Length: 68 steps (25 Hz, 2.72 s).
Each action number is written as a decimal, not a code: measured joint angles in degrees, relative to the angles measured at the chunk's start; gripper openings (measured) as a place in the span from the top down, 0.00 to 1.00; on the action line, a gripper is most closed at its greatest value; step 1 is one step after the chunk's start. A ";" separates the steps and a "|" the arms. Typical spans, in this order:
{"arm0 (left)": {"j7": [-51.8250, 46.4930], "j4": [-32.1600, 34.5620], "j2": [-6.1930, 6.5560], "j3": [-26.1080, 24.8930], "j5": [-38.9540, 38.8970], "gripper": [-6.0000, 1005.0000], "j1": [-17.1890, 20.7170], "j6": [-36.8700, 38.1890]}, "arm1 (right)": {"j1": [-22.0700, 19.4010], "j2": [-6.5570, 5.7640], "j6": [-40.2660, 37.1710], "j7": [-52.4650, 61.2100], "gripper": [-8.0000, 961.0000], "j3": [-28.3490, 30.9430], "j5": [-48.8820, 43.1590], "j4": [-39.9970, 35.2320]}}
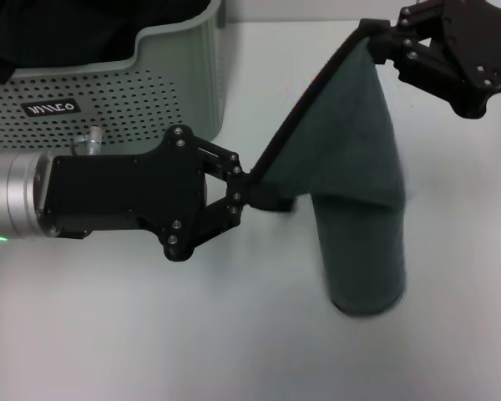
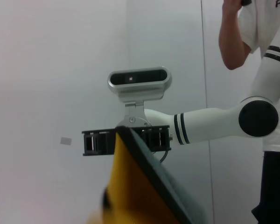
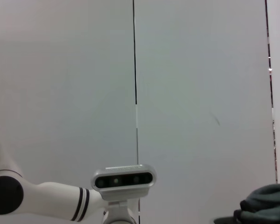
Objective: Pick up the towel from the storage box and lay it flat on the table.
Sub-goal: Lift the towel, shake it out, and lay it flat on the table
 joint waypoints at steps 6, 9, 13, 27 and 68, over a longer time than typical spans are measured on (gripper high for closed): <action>0.81 -0.25 0.02 -0.03 -0.28 0.95 0.14 -0.06 | -0.80 -0.03 0.73 -0.23 0.98 0.06 -0.26 0.66; 0.81 -0.27 0.04 -0.03 -0.30 0.95 -0.09 -0.25 | -0.82 -0.07 0.63 -0.07 0.98 0.07 0.86 0.24; 0.81 -0.34 0.04 -0.03 -0.30 0.95 -0.22 -1.24 | -0.93 0.09 0.64 0.01 0.98 0.87 4.45 -0.88; -1.11 -0.61 -0.11 0.42 -0.13 0.95 -1.08 -6.82 | 2.18 -0.48 1.23 5.66 0.98 2.03 9.30 -5.73; -5.67 -4.59 0.42 0.34 1.59 0.87 0.23 -7.53 | -4.34 -0.03 1.37 8.41 0.98 2.26 11.16 -18.40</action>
